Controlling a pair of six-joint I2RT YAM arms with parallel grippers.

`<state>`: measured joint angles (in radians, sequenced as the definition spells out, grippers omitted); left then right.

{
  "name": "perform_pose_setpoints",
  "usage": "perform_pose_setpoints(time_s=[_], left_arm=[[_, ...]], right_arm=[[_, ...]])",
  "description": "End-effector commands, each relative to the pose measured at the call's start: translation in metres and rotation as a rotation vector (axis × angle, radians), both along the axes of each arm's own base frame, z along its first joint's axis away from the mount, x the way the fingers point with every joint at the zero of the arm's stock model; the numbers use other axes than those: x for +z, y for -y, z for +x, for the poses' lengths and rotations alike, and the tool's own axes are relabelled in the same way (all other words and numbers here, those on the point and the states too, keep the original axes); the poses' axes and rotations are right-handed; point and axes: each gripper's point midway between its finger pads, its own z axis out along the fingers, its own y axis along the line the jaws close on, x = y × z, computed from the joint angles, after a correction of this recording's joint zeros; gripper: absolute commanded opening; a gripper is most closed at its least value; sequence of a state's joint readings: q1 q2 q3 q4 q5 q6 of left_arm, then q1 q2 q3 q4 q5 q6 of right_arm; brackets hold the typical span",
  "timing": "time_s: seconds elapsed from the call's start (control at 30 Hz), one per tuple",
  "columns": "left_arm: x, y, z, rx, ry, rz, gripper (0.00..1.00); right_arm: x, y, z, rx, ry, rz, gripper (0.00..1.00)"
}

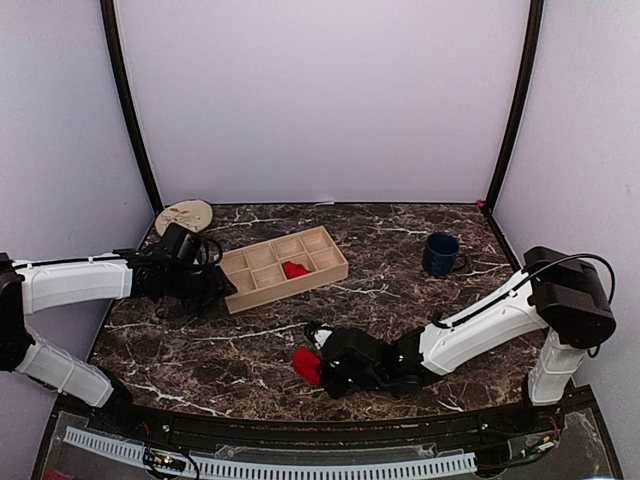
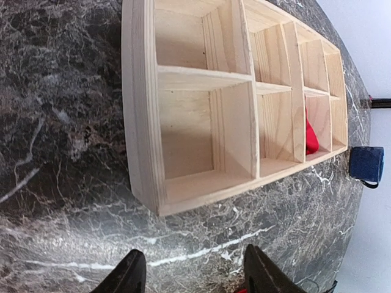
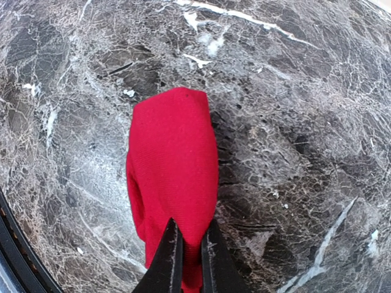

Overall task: Roll the socks
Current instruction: Move the storage box to the center of the board.

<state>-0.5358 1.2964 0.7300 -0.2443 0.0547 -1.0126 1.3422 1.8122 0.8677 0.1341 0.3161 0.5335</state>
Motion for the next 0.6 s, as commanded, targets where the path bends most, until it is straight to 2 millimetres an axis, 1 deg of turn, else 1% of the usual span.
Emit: perform_pose_setpoints(time_s=[0.0, 0.17, 0.37, 0.47, 0.57], left_arm=[[-0.003, -0.01, 0.01, -0.034, -0.037, 0.073, 0.58], [-0.009, -0.017, 0.027, -0.033, -0.066, 0.105, 0.58], [-0.027, -0.023, 0.043, -0.045, -0.111, 0.138, 0.58], [-0.033, -0.022, 0.053, -0.067, -0.125, 0.158, 0.58], [-0.039, -0.02, 0.06, -0.095, -0.136, 0.179, 0.54]], right_arm=[[-0.014, 0.015, -0.003, 0.021, 0.017, -0.099, 0.0], [-0.012, 0.016, -0.003, 0.029, 0.02, -0.099, 0.0], [-0.008, 0.014, -0.004, 0.042, 0.021, -0.098, 0.0], [-0.007, 0.014, -0.004, 0.047, 0.02, -0.103, 0.0], [-0.007, 0.015, -0.004, 0.052, 0.018, -0.108, 0.0]])
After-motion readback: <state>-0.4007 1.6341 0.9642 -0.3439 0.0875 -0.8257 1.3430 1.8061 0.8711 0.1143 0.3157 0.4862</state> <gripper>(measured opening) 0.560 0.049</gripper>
